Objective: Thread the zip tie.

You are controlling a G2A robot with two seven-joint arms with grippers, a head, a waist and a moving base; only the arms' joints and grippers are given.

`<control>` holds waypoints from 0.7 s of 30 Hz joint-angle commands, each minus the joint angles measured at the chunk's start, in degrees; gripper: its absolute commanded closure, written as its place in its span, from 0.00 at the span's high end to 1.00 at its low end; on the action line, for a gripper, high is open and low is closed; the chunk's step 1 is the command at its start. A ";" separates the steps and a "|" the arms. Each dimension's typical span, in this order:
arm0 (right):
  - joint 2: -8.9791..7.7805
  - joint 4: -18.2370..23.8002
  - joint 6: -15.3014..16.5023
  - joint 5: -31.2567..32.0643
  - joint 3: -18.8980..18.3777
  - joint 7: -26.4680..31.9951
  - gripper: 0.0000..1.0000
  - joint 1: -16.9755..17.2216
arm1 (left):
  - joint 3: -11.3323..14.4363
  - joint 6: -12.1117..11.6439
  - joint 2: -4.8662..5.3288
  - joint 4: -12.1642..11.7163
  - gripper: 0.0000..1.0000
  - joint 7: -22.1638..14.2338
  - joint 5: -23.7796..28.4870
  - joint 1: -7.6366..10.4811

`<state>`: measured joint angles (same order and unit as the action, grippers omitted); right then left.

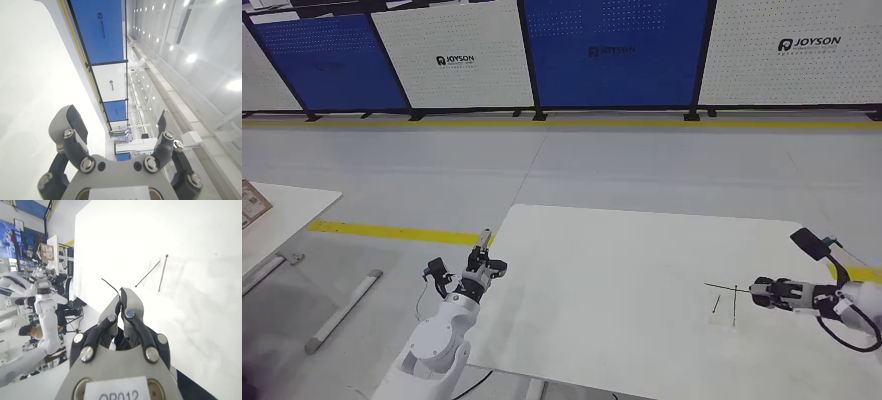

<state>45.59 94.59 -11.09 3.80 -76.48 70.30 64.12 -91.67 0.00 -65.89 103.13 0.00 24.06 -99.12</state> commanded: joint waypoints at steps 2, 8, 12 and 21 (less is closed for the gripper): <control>0.06 0.19 0.18 -0.62 0.30 0.19 0.00 0.01 | 0.00 0.00 0.00 0.00 1.00 0.00 0.00 0.00; 0.06 0.19 0.18 -0.62 0.30 0.19 0.00 0.01 | 0.00 0.00 0.00 0.00 1.00 0.00 0.00 0.00; 0.06 0.19 0.18 -0.62 0.30 0.19 0.00 0.01 | 0.00 0.00 0.00 0.00 1.00 0.00 0.00 0.00; 0.94 0.98 6.39 -8.78 0.52 -5.13 0.00 -0.07 | 0.00 0.00 0.00 0.00 1.00 0.00 0.00 0.00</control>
<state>46.36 95.20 -6.47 -3.25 -76.13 65.92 64.36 -91.67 0.00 -65.89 103.13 0.00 24.06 -99.12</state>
